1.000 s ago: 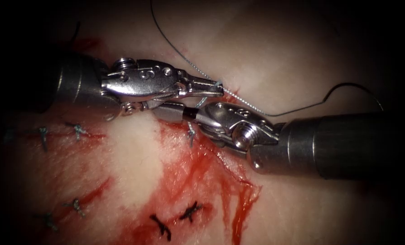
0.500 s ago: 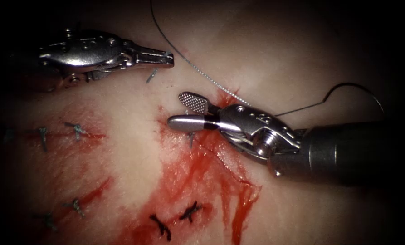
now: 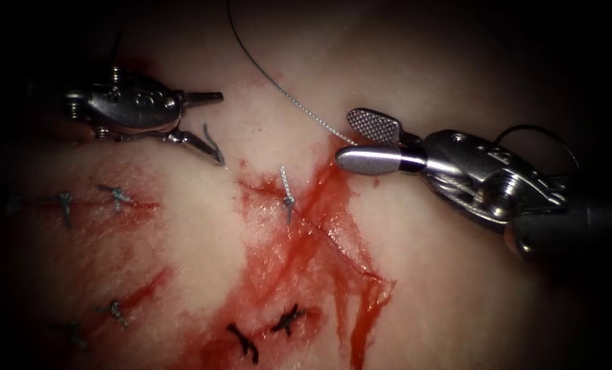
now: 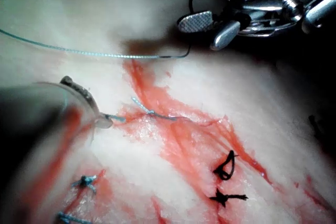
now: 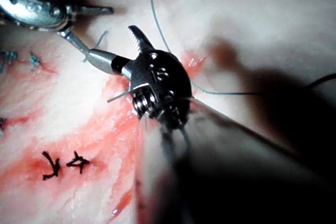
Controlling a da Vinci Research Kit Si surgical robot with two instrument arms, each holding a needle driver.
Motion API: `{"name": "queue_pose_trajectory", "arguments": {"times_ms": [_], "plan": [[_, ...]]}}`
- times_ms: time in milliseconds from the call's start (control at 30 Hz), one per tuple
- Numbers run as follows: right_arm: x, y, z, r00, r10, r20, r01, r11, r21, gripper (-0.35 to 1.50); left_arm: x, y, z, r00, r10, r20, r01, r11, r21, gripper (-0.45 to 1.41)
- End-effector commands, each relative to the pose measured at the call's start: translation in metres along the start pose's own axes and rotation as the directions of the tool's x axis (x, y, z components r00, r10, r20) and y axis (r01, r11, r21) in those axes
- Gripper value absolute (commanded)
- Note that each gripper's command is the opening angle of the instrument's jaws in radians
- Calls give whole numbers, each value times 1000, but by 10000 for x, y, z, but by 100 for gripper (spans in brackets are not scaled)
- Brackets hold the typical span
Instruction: Wound Closure
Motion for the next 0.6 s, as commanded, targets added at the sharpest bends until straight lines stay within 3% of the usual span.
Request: {"name": "queue_pose_trajectory", "arguments": {"times_ms": [33, 100, 133, 267, 400, 600], "plan": [[12, 0, 0, 1000, 4, -3, -4, 1000, 0, 132, 0, 5, 9, 999, 2, 36, -2, 1000, -10, 99], [23, 1, -10, 1000, 4, -4, -4, 1000, 0, 132, -4, 12, 11, 996, 21, 82, -20, 1000, -19, 103], [27, 2, -14, 1000, 8, -4, -8, 1000, 0, 132, -7, 15, 14, 994, 41, 98, -39, 999, -22, 113], [40, 6, -29, 1000, -11, -4, 11, 1000, 3, 132, -10, 13, 17, 991, 87, 100, -84, 996, -28, 126], [53, 12, -49, 1000, -17, -7, 17, 1000, -3, 130, -21, 12, 10, 990, 105, 98, -101, 994, -41, 128], [67, 22, -69, 1000, -17, -24, 16, 999, -41, 128, -33, 2, -4, 962, 154, 228, -142, 987, -70, 136]]}}
